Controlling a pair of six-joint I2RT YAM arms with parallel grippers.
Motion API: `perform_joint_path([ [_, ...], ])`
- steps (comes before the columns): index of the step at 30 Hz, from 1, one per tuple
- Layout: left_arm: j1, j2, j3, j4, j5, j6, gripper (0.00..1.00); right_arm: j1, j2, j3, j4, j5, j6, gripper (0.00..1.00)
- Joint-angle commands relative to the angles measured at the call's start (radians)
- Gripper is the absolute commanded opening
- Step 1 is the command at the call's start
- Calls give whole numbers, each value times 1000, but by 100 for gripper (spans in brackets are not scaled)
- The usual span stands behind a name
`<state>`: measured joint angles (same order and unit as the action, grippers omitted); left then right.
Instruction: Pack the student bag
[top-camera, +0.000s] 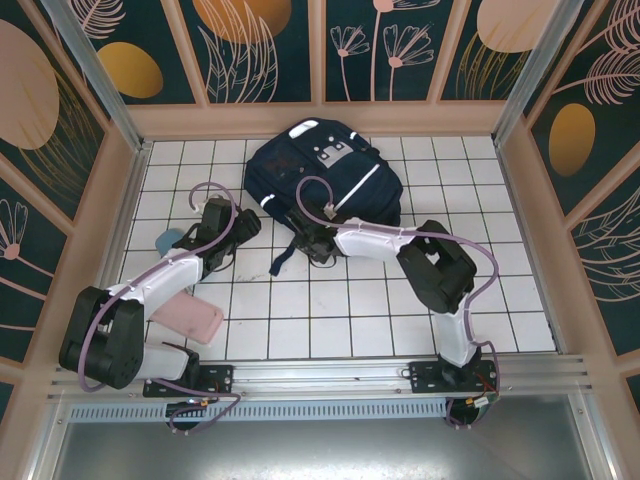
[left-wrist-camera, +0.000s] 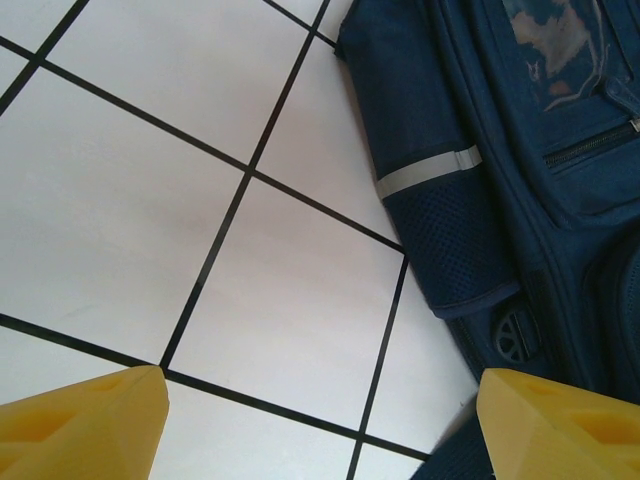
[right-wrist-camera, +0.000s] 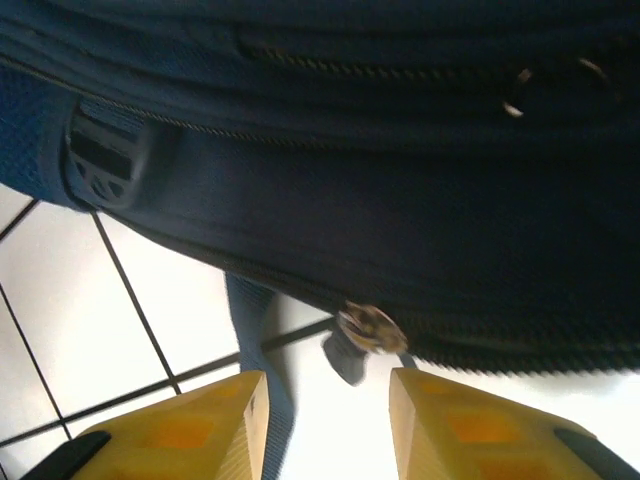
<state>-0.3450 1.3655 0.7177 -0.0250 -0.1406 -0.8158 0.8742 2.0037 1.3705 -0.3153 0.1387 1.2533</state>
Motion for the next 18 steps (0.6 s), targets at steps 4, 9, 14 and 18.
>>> perform_joint_path([
  [4,6,-26,-18,39,-10,16,81,-4,56,47,-69,78,95,27],
  [9,5,-52,-14,53,-11,15,81,-4,70,69,-98,126,107,26],
  [14,6,-54,-15,57,-7,16,81,-5,83,85,-125,163,114,26],
  [18,6,-42,-16,65,16,14,82,-6,79,84,-131,175,106,27],
])
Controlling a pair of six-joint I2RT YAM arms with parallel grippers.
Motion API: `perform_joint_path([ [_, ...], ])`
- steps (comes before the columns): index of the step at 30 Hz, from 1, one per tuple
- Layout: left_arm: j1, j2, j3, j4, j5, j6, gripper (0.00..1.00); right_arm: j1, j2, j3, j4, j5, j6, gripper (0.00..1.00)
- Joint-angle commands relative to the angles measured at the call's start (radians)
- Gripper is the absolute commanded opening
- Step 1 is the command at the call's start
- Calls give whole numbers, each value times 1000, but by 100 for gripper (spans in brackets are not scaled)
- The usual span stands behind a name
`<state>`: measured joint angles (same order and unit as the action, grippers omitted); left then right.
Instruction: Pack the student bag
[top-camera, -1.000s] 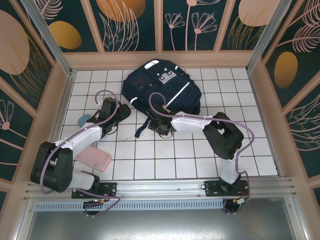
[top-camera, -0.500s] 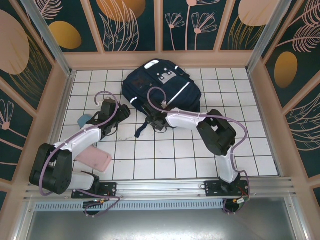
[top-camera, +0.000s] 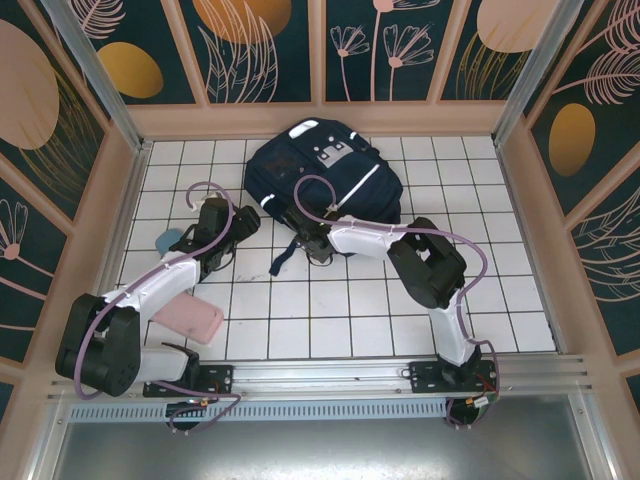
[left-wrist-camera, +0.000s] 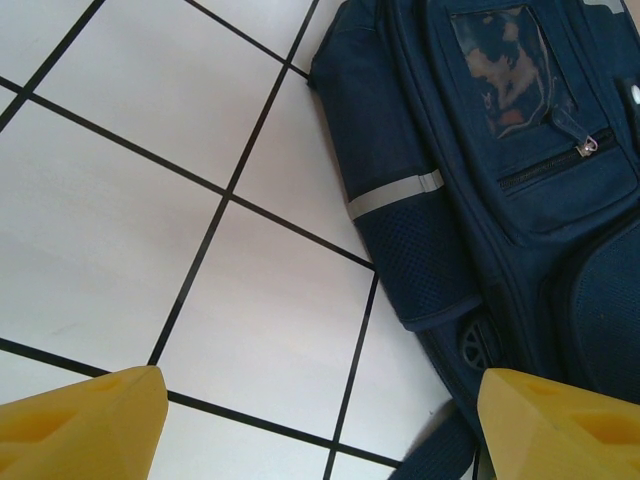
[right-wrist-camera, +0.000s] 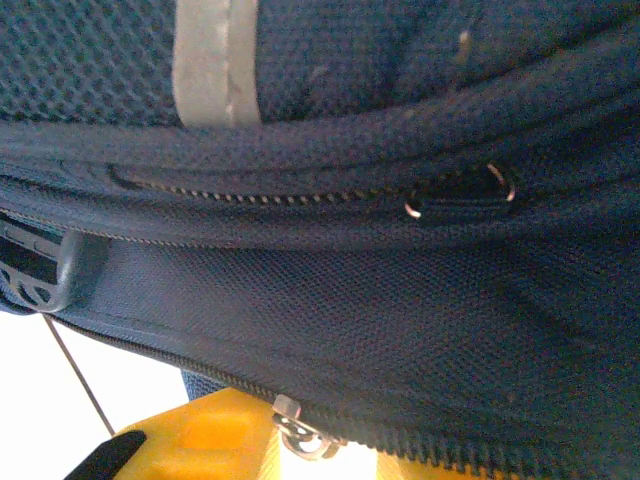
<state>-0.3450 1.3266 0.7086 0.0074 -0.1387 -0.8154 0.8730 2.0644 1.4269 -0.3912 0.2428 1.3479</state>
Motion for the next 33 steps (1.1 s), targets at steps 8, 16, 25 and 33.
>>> perform_joint_path([
  [8,6,29,-15,71,46,-35,81,-3,-7,36,-67,48,-82,4],
  [16,5,122,-12,210,237,-89,76,-8,-128,-49,-12,21,-218,0],
  [25,-19,329,-3,516,513,-225,68,-40,-206,-130,66,-155,-433,0],
  [33,-65,487,64,617,537,-295,65,-50,-235,-136,55,-223,-549,0],
])
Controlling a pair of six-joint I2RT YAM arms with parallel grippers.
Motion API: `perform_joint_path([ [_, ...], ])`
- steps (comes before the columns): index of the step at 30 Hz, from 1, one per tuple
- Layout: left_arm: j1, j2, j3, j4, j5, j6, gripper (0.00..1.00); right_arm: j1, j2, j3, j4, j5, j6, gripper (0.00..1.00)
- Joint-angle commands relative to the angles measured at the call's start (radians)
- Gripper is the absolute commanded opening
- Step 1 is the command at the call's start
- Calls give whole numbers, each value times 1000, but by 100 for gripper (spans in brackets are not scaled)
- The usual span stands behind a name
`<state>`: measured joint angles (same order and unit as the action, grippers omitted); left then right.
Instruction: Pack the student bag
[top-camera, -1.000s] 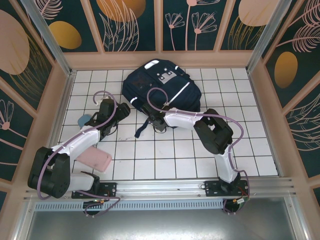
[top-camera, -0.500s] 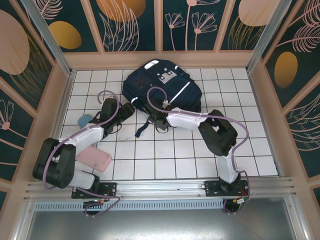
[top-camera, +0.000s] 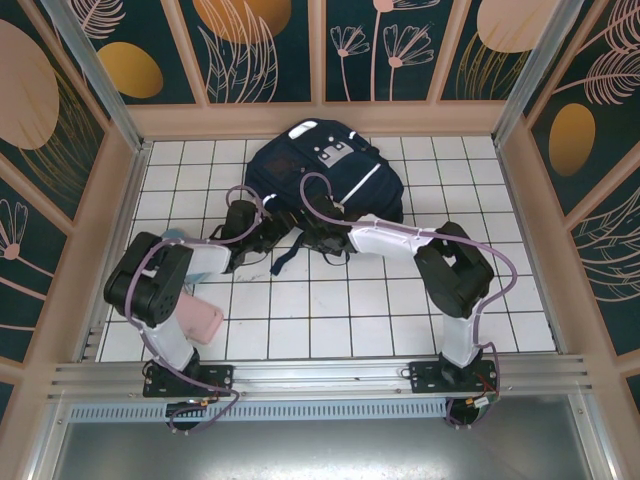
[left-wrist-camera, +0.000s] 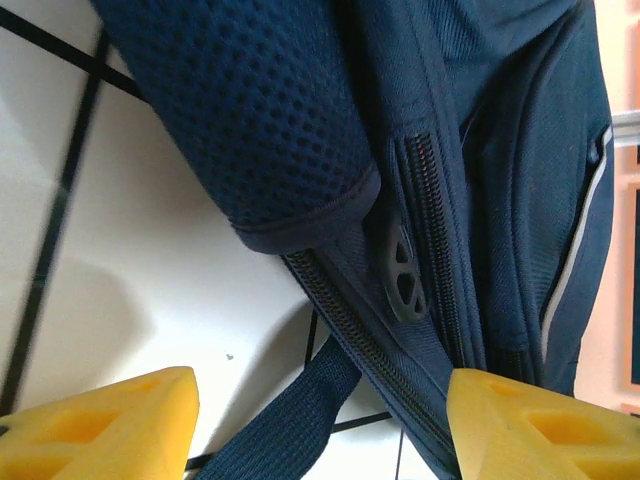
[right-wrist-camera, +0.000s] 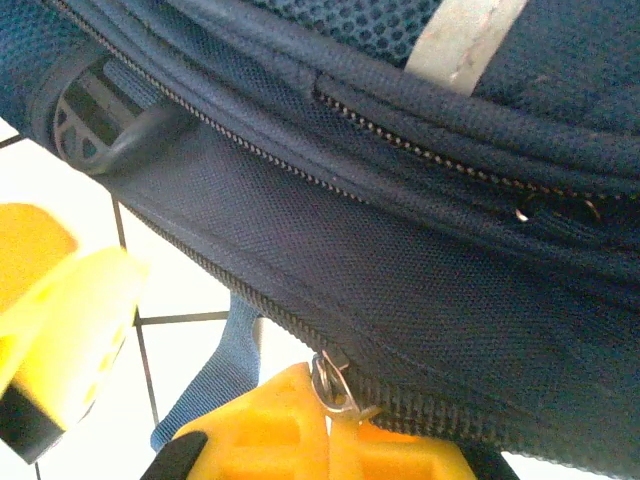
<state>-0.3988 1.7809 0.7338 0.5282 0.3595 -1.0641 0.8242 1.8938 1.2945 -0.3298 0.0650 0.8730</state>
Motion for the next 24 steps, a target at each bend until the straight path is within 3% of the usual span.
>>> perform_joint_path([
  [1,-14,48,45,110,44,-56,63,-2,-70,-5,-7,-45,-87,0],
  [8,-14,83,69,125,30,-73,44,-13,-86,-16,-28,-45,-105,0],
  [16,-14,94,93,75,-44,-73,15,-22,-95,-19,-133,-5,-147,0],
  [24,-13,93,126,9,-104,-30,2,-54,-158,-94,-285,130,-187,0],
])
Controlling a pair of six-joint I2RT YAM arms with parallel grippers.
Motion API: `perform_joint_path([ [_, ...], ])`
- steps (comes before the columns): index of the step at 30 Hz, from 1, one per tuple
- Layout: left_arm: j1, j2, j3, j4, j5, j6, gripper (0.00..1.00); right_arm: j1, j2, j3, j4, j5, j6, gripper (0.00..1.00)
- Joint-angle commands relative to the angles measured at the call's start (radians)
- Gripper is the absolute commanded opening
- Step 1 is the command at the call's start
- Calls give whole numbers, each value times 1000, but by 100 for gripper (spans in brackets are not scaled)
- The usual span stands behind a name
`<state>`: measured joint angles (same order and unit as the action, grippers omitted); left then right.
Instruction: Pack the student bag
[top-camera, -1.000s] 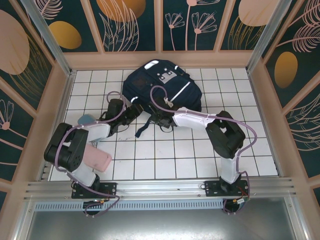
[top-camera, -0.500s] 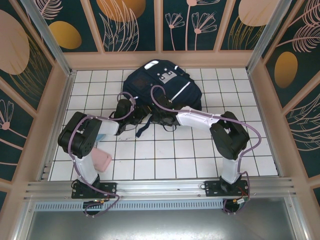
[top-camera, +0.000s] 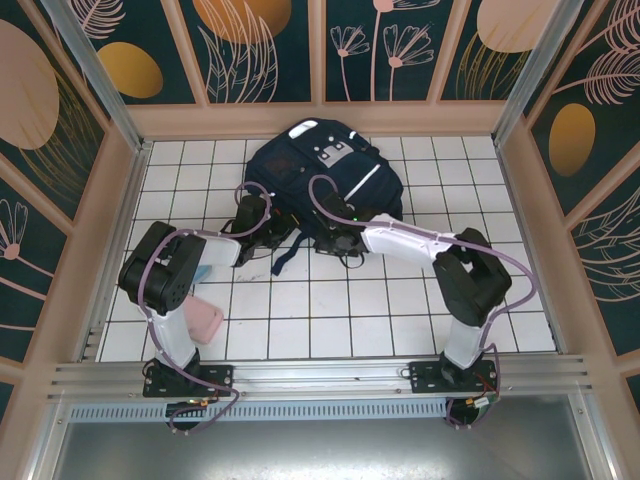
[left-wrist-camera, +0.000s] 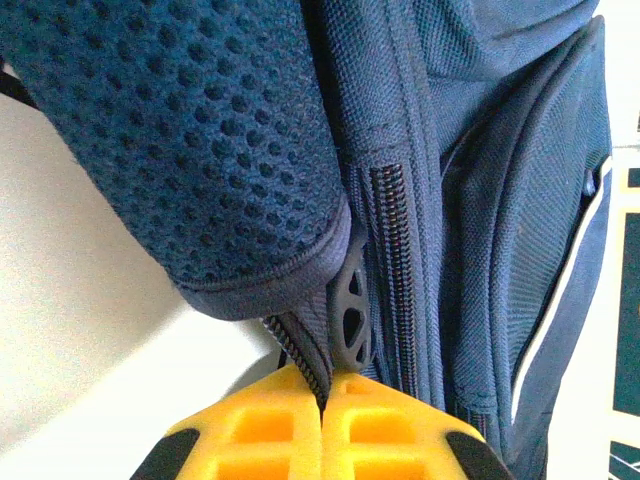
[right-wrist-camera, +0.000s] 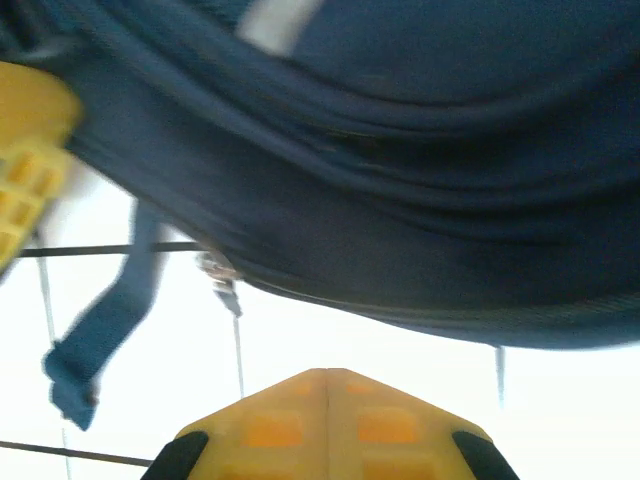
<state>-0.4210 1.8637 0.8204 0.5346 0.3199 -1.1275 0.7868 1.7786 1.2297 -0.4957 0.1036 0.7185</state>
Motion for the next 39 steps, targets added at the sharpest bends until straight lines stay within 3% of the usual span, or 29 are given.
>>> perform_joint_path([
  [1,10,11,42,0,-67,35,1,-20,-50,-38,-139,116,-35,0],
  [6,11,0,49,-13,-69,52,0,-46,-104,-92,-151,130,-83,0],
  [9,11,-5,51,9,-19,52,0,-21,-144,-113,-33,-27,-143,1],
  [12,11,-21,39,28,21,55,0,32,-141,-96,55,-84,-120,26],
  [16,-2,-48,36,33,79,72,0,64,-94,-81,141,-63,-2,38],
  [24,-45,-72,45,34,128,81,3,65,-41,-98,262,74,168,42],
  [34,-53,-74,53,34,138,77,4,57,52,-24,187,180,215,41],
  [39,-53,-76,50,34,136,74,4,50,104,28,148,214,205,35],
])
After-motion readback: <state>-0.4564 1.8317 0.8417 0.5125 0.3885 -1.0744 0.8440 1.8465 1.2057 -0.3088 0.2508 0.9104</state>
